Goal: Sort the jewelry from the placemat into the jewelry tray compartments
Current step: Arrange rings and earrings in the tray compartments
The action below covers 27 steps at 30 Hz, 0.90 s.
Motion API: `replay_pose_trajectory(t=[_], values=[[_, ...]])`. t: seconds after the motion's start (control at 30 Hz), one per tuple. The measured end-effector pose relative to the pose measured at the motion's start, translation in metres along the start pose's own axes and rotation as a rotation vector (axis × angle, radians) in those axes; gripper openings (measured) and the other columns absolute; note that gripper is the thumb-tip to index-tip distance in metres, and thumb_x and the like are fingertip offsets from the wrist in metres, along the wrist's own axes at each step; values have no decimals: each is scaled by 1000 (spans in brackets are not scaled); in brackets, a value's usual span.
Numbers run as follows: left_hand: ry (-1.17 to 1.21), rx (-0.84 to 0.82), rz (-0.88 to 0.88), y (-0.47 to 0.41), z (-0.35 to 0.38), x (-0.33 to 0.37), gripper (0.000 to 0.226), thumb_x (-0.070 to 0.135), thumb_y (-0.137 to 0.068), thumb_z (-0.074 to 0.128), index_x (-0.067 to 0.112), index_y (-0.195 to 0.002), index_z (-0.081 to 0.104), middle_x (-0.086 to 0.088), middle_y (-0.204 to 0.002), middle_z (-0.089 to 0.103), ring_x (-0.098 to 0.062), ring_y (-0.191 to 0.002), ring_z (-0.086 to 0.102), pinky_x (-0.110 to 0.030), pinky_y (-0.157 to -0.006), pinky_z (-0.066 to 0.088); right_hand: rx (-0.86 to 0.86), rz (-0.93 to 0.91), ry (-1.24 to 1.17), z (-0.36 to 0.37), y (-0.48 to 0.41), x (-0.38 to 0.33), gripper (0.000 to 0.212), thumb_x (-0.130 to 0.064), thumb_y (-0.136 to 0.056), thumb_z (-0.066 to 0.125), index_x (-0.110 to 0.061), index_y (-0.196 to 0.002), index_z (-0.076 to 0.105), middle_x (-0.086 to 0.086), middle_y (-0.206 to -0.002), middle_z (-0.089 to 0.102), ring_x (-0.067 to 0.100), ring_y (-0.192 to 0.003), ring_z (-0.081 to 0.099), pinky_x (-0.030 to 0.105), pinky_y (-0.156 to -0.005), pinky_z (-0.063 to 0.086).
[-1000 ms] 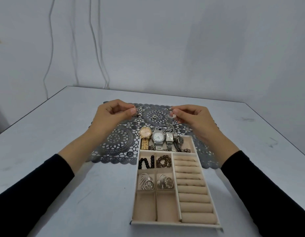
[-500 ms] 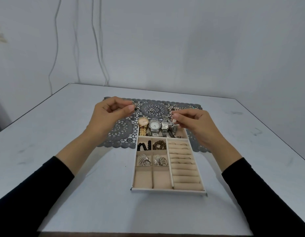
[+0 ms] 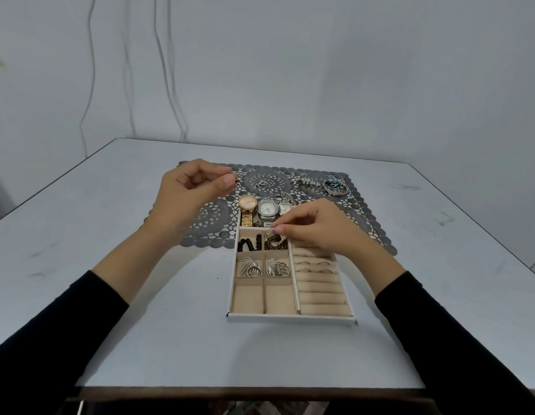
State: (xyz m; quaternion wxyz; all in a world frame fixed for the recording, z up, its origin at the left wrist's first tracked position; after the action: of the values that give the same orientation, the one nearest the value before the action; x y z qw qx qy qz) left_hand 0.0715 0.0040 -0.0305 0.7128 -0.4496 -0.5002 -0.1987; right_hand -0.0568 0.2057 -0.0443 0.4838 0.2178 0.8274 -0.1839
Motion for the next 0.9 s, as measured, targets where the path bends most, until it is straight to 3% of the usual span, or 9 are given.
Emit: replay_pose_trajectory(t=[0.1,0.27,0.37,0.47,0.6,0.73,0.9], values=[[-9,0,-5,0,0,-1,11,17,-71,77,21,-81,75,3,-75,74,-12,-76,71,-25,-81,58,21,-6,113,3,-3,0,9,-17,-84,74,-12,-91,77,-8,-48,58,7,-39,42,18,-42,35],[-11,-6,-20,1,4,1,17,14,-72,74,11,-88,70,7,-71,73,-6,-72,70,-17,-73,55,20,10,196,2,-5,-2,6,-19,-83,75,-17,-88,78,12,-60,67,17,-50,50,22,-50,40],[-7,-9,-27,2,4,-1,17,14,-71,74,11,-87,70,7,-71,73,-5,-72,69,-17,-74,55,33,6,287,1,-7,-3,8,-23,-81,76,-22,-88,79,0,-65,72,7,-55,57,21,-55,46],[-4,-10,-36,2,5,-2,17,14,-71,74,11,-87,70,8,-71,73,-5,-73,69,-18,-75,55,44,15,336,2,-11,-3,11,-24,-80,78,-23,-90,79,-2,-73,75,9,-65,63,26,-65,53],[-10,-25,-35,3,6,-2,18,14,-71,74,10,-88,69,8,-69,72,-5,-71,69,-18,-73,56,66,37,291,3,-11,-2,11,-21,-78,79,-21,-89,79,-3,-66,73,6,-56,59,17,-59,50],[-33,-26,-35,3,7,-3,17,15,-71,74,11,-88,69,8,-70,73,-5,-71,69,-17,-73,55,66,76,241,-1,-9,-3,11,-19,-78,80,-18,-89,79,2,-63,71,7,-50,56,19,-54,50],[-42,-34,-40,4,8,-3,18,14,-72,75,11,-88,69,6,-71,74,-5,-72,71,-17,-72,55,26,105,128,-3,-5,-2,11,-16,-79,78,-13,-90,78,6,-55,62,12,-42,45,20,-43,37]])
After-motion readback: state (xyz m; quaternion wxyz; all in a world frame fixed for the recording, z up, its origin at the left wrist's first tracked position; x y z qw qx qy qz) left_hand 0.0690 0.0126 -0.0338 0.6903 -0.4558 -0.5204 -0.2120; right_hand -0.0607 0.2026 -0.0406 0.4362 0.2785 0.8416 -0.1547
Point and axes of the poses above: each hand's wrist, its own y-axis away from the middle knuckle, its own z-axis out of the palm, x = y × z, the point moved 1 cm from there along -y, towards the middle knuckle
